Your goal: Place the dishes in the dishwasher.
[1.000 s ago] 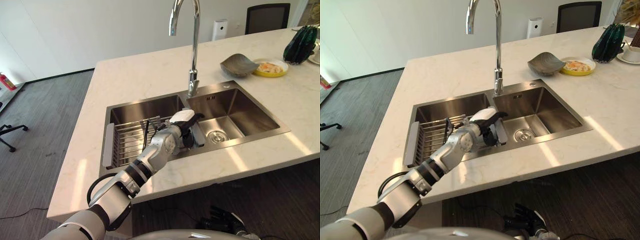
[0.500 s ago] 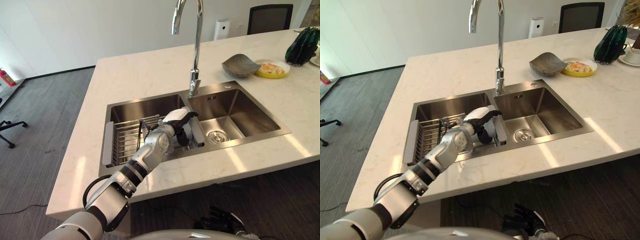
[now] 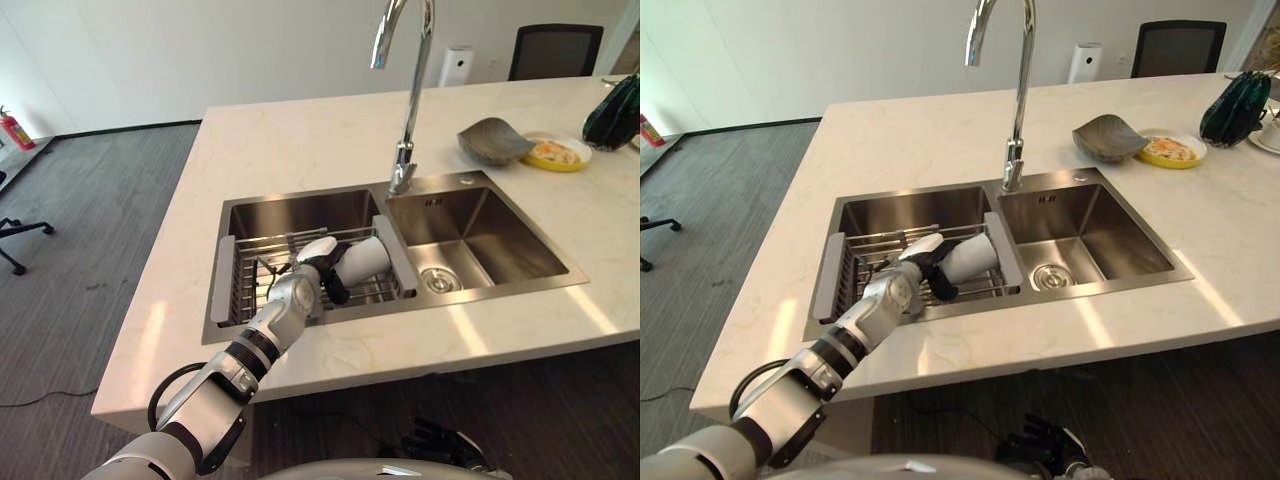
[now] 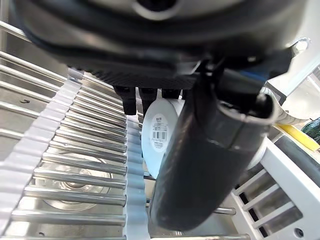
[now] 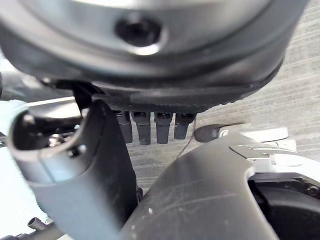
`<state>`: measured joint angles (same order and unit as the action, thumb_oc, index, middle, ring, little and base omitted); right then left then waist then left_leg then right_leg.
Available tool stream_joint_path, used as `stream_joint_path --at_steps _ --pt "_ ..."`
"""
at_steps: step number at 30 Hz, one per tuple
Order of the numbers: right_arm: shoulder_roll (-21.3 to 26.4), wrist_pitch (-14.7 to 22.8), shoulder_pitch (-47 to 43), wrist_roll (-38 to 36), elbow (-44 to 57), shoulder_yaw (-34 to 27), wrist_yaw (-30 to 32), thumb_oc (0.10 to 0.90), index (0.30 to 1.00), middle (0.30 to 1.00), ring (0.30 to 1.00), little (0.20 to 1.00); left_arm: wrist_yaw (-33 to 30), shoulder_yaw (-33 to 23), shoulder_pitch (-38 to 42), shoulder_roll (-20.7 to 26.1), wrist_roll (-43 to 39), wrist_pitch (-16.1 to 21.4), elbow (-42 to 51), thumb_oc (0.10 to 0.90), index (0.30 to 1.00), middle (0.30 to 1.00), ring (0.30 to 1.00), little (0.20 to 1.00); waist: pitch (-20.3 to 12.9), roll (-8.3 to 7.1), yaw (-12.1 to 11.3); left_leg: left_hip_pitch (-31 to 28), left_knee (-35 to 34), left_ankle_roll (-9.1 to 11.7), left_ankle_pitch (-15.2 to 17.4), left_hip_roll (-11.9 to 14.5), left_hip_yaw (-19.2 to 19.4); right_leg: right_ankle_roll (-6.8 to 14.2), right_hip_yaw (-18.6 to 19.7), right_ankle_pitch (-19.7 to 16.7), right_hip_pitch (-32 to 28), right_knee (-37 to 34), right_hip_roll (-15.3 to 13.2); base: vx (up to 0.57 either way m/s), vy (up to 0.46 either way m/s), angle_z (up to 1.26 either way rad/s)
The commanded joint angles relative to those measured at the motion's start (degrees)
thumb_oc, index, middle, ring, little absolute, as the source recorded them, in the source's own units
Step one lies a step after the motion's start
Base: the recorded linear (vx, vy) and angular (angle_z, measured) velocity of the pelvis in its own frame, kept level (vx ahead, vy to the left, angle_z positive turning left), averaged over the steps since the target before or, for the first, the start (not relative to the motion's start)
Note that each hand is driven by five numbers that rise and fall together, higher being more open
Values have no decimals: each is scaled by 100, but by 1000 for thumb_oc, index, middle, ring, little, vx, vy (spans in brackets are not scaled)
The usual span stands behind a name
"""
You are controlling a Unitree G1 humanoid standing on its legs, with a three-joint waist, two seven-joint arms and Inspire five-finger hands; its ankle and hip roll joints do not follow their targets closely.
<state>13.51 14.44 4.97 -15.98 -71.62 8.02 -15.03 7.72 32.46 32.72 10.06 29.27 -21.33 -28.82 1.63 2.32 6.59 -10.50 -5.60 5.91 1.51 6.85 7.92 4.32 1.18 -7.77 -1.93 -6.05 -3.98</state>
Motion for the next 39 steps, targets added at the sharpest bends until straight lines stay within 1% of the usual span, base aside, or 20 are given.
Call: stream_joint_path --at_steps 1,6,14,15,16,19,31,39 --pt "110 108 -89 -9 -290 110 -223 800 900 900 900 900 162 58 715 -57 232 64 -238 800 900 900 900 900 24 153 83 179 60 350 -90 107 -119 187 -179 806 -472 105 -121 0 0 0" --pt "116 156 -133 -21 -353 109 -239 800 900 900 900 900 308 140 679 -90 238 117 -160 800 900 900 900 900 21 162 61 181 60 346 -92 101 -144 179 -201 819 -490 105 -115 1 0 3" --pt "124 142 -116 12 -327 133 -221 800 900 900 900 900 208 137 717 -127 140 223 75 800 900 900 900 900 17 165 62 190 60 348 -104 108 -145 175 -206 823 -483 105 -119 0 0 1" --pt "126 153 -121 -11 -341 133 -218 800 900 900 900 900 165 151 749 -134 96 281 183 800 900 900 900 900 14 168 60 194 60 347 -102 109 -152 179 -213 825 -484 105 -121 0 0 0" --pt "116 156 -155 -32 -382 136 -237 800 900 900 900 900 136 131 820 -191 55 294 230 800 900 900 900 900 0 179 61 196 60 341 -95 109 -161 180 -218 830 -489 105 -124 0 0 0" --pt "109 141 -161 -28 -373 145 -241 800 900 900 900 900 127 115 879 -222 42 278 233 800 900 900 900 900 2 180 71 197 60 340 -95 109 -156 180 -213 824 -486 105 -126 0 0 0" --pt "102 91 -232 -102 -491 105 -272 800 900 900 900 900 33 258 1100 -560 26 259 -68 800 900 900 900 900 17 226 118 178 60 323 -79 100 -119 176 -180 817 -460 105 -123 0 0 0" --pt "111 76 -234 -89 -460 127 -278 800 900 900 900 900 31 373 1148 -661 75 282 -218 800 900 900 900 900 32 251 153 185 60 329 -85 103 -100 172 -142 811 -435 105 -112 0 0 0"
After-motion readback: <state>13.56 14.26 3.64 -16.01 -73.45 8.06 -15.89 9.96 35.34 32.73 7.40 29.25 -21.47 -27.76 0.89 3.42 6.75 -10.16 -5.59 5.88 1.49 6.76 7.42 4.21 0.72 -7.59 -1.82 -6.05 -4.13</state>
